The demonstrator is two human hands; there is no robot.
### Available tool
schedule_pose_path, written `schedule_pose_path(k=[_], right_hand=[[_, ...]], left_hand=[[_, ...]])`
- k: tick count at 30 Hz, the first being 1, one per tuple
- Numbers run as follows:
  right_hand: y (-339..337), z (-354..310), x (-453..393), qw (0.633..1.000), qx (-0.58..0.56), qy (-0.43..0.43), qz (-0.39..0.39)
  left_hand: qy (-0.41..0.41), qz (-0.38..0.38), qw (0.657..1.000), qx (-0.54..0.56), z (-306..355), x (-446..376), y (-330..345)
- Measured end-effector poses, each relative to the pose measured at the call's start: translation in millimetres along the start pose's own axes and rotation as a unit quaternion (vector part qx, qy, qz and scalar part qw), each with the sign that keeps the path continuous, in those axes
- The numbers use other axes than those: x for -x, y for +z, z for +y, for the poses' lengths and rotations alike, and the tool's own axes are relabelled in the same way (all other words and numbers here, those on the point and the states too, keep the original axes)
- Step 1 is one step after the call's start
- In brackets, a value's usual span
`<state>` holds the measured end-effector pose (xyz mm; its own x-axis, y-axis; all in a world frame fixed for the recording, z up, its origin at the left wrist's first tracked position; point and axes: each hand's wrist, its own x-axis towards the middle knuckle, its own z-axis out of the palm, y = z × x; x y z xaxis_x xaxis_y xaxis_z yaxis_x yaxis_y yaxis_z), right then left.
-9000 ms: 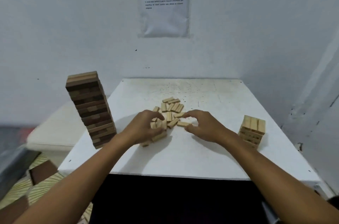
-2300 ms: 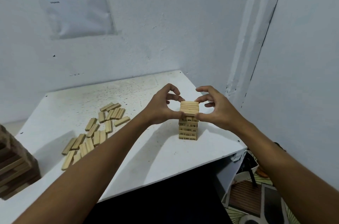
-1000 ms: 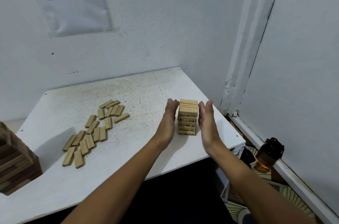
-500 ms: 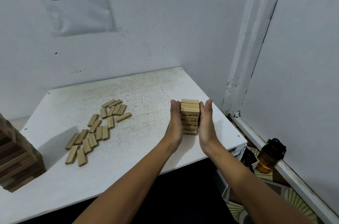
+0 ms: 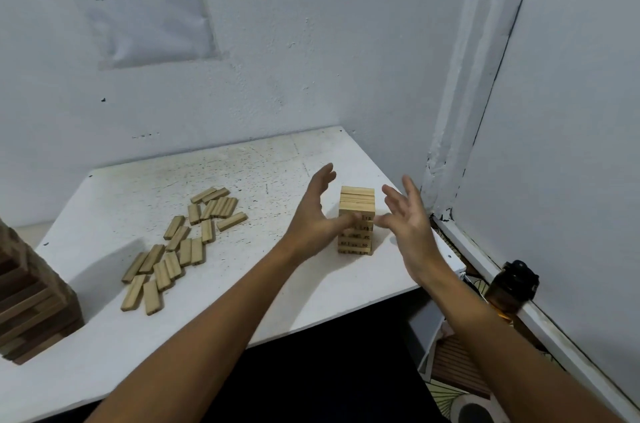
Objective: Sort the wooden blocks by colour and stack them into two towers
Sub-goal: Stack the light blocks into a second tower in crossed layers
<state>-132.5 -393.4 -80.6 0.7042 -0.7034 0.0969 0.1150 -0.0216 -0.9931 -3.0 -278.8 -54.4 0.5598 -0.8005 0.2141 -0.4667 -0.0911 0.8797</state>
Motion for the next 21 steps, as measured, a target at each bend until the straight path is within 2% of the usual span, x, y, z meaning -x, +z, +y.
schedule_pose_path(k=[3,7,13,21], right_hand=[[-17.1,1.5,-4.0,0.997,0.066,0.003,-0.038],[-21.1,4.4,-9.1,0.992,0.098,0.019,-0.081],[-20.3,6.5,-15.2,0.991,0.097,0.013,-0.095],[-20.8,7.3,-20.6,0.991,0.083,-0.003,-0.104]], left_hand=[[0.031,-0.071,0.993,-0.088,9.9,-9.6,-12.4],[0.039,-0.166,0.969,-0.180,18.2,-29.0,-20.4],[0.045,-0.200,0.957,-0.207,26.9,-45.6,-19.1],[0.057,-0.198,0.958,-0.198,29.3,-51.4,-20.2]])
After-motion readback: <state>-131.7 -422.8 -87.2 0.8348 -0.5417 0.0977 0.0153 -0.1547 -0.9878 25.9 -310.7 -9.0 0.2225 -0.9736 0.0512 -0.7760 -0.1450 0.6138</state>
